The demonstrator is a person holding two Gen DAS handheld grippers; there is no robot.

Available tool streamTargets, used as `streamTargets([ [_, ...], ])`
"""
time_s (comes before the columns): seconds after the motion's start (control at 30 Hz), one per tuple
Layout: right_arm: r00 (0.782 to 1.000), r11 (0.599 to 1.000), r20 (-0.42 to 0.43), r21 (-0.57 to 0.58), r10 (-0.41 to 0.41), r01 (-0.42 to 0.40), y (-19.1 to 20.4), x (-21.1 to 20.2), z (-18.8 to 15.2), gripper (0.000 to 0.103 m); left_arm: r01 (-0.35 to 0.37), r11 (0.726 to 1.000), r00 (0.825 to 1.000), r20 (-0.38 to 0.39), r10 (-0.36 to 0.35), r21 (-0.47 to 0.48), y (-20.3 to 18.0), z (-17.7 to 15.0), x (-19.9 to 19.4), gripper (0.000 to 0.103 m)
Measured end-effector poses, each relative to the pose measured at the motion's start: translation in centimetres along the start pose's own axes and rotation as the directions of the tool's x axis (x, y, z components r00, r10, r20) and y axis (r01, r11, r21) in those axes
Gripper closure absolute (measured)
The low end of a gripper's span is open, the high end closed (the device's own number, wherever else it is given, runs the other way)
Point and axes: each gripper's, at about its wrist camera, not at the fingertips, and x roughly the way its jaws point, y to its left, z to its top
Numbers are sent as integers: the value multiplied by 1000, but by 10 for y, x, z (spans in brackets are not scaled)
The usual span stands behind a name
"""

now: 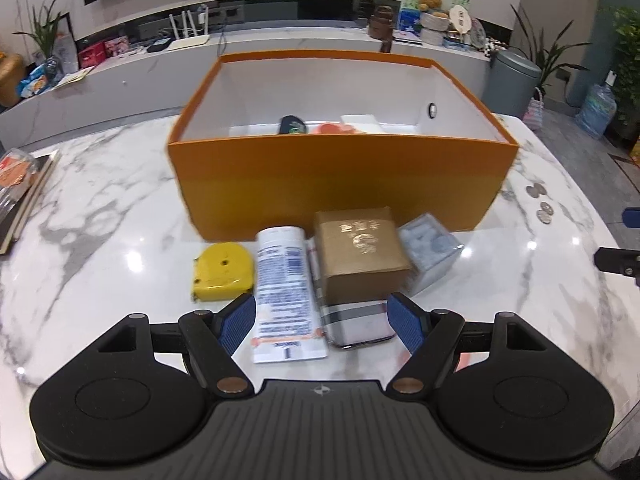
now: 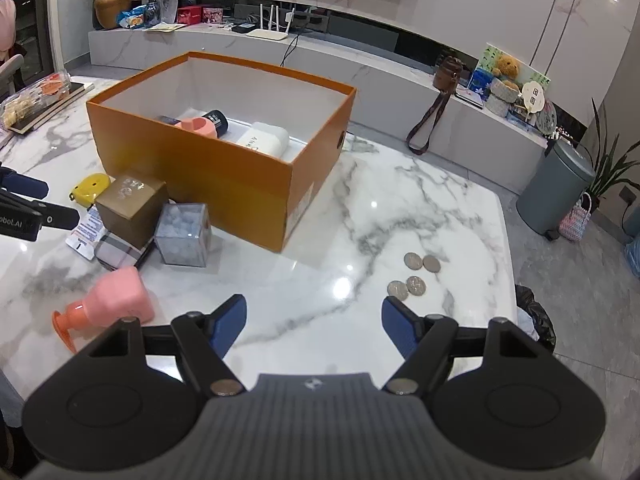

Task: Organize rigid objects
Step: 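Withdraw both tools from the orange box toward the items on the table, then grasp the gold gift box with the left tool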

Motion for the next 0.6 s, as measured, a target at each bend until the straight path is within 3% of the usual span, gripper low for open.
streamTargets([
  [0.43,1000,999,-18,-24,25,-26,1,23,5,28,51,999,999,-14,-51,7,-26,14,34,15],
  [0.6,999,999,-34,-31,37,-38,3,33,6,28,23,1000,999,-26,-22,12,-29,19,49,16],
])
